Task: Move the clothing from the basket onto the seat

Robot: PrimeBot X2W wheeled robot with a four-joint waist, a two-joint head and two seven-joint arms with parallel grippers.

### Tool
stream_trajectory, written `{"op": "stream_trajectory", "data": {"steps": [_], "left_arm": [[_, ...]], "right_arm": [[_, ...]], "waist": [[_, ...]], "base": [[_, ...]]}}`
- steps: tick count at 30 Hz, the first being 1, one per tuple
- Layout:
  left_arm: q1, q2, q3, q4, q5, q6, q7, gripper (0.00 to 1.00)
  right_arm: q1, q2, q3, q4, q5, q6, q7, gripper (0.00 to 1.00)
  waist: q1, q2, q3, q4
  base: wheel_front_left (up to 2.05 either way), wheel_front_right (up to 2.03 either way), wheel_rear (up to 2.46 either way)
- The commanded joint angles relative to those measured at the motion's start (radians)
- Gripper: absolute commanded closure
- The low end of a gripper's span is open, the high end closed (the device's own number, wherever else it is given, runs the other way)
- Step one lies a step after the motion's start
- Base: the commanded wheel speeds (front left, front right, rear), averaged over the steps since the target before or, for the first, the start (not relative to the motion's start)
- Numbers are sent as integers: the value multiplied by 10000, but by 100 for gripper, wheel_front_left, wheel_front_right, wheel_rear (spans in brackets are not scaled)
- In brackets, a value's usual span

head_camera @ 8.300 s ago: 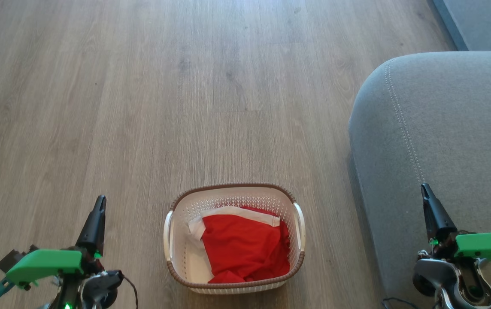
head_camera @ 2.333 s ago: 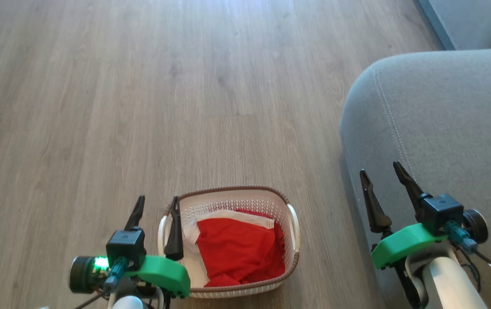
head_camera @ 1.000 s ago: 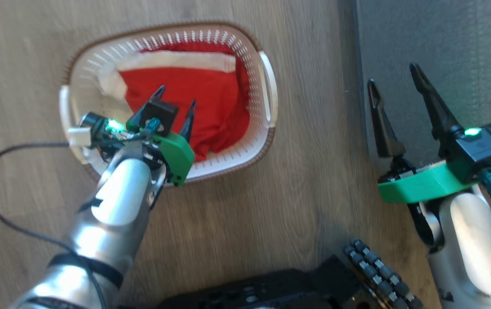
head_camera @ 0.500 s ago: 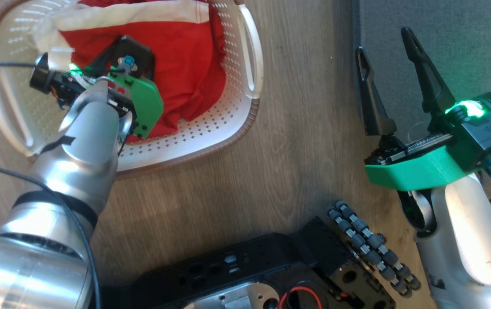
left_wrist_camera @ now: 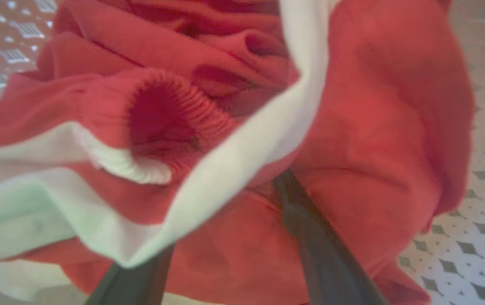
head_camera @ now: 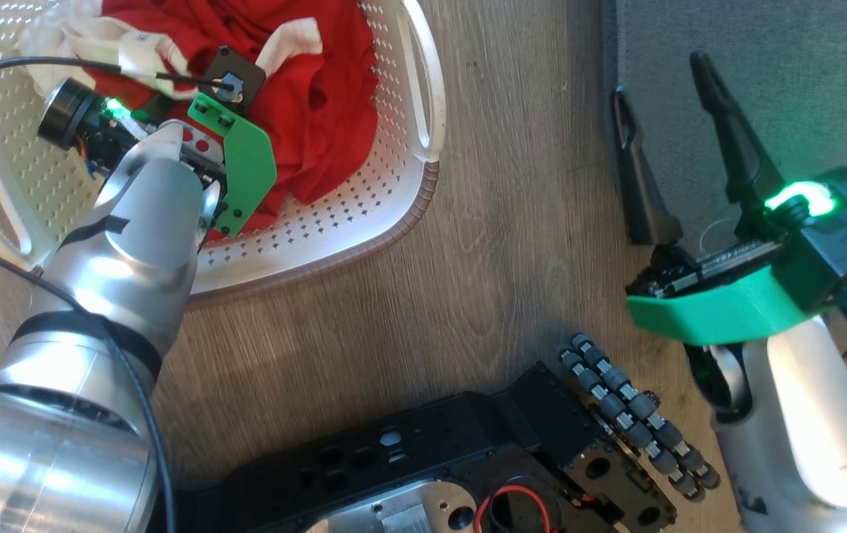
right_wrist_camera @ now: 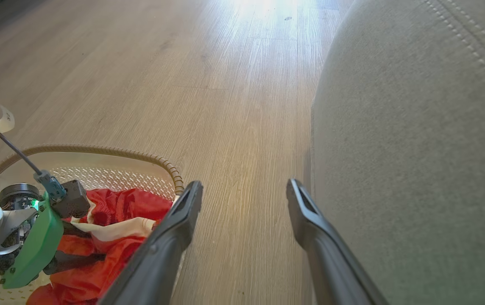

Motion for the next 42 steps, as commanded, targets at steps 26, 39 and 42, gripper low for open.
{"op": "stream_trajectory", "data": {"steps": [26, 39, 42], "left_arm": [[1686, 143, 488, -20, -1316, -25, -669, 100], [3085, -141, 488, -20, -2057, 23, -1889, 100], [3321, -149, 491, -62, -2264, -13, -2100, 100]], "right_arm": [[-500, 200, 438, 848, 49, -2, -92, 0], [5, -1, 590, 1641, -132, -2, -92, 0], [111, -39, 610, 1757, -156, -2, -92, 0]], "waist": [[-1, 1, -2055, 80], [-1, 1, -4492, 490], [-1, 1, -4927, 577]], "base": [[0, 0, 0], [0, 0, 0], [0, 0, 0]]}}
